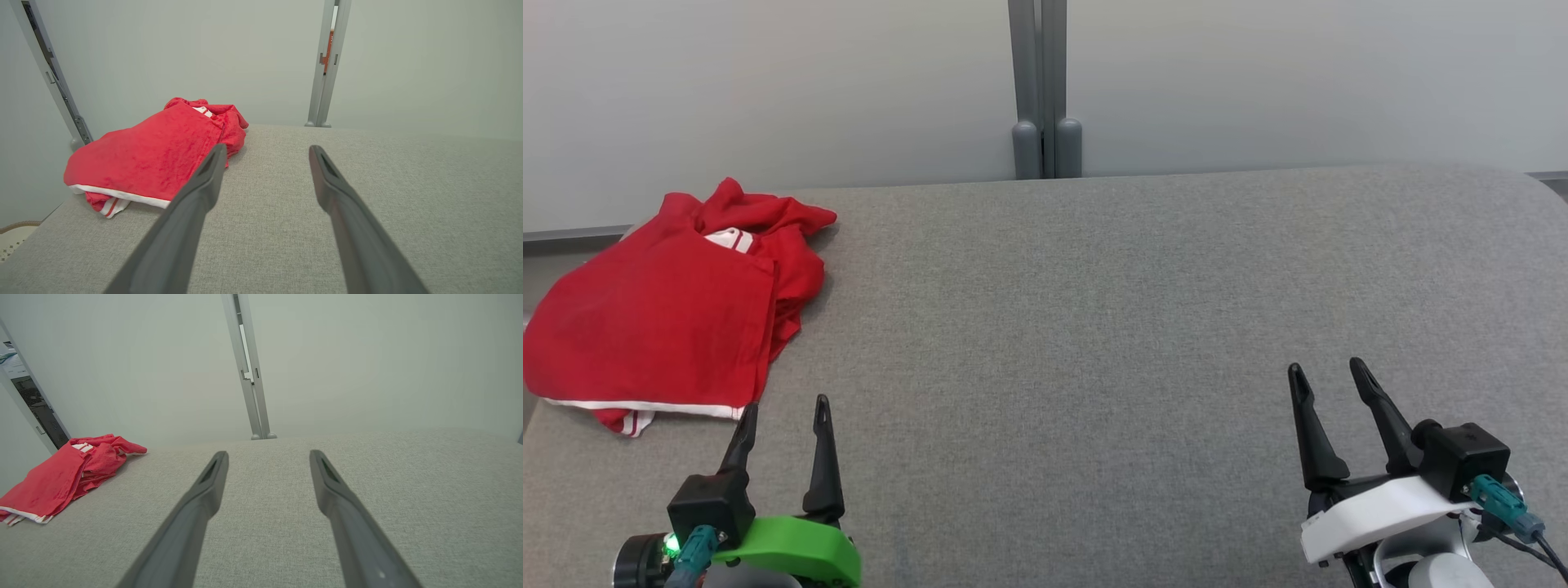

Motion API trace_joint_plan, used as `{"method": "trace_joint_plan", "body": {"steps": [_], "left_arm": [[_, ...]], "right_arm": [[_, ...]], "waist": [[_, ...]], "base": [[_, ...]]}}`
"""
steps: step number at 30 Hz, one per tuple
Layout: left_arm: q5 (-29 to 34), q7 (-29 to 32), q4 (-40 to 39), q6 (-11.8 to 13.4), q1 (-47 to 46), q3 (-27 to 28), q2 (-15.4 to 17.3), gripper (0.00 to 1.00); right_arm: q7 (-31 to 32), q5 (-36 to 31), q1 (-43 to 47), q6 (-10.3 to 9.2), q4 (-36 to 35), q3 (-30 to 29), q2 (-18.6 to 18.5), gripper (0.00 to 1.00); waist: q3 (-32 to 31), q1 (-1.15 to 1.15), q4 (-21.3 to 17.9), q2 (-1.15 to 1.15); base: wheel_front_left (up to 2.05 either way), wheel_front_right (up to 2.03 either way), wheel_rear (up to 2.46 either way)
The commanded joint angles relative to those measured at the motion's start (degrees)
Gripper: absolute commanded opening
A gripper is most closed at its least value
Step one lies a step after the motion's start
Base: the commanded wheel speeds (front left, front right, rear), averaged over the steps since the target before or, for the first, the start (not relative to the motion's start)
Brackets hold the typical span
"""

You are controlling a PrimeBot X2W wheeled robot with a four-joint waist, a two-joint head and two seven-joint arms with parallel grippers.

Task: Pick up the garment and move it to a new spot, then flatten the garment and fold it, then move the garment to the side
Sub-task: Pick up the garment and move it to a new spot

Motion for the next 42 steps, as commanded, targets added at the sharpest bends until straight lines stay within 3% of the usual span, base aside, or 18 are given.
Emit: {"method": "trace_joint_plan", "body": {"steps": [1,22,42], "left_arm": [[-0.63,0.31,-0.32,0.25,0.63,0.03,0.48,1.00],[-1.13,-0.57,-0.57,0.91,0.65,0.15,1.74,1.00],[-2.02,1.19,-3.08,1.54,1.59,1.40,4.78,1.00]], "right_arm": [[0.24,0.11,0.78,0.02,-0.38,-0.14,0.02,1.00],[-0.17,0.92,0.89,0.02,0.62,0.12,0.35,1.00],[-1.38,1.21,1.63,0.02,2.23,1.15,0.93,1.00]], "waist": [[0.01,0.00,0.11,0.00],[0.23,0.00,1.63,0.00],[-0.07,0.00,13.64,0.00]], "base": [[0.00,0.00,0.00],[0.00,0.00,0.00],[0.00,0.00,0.00]]}}
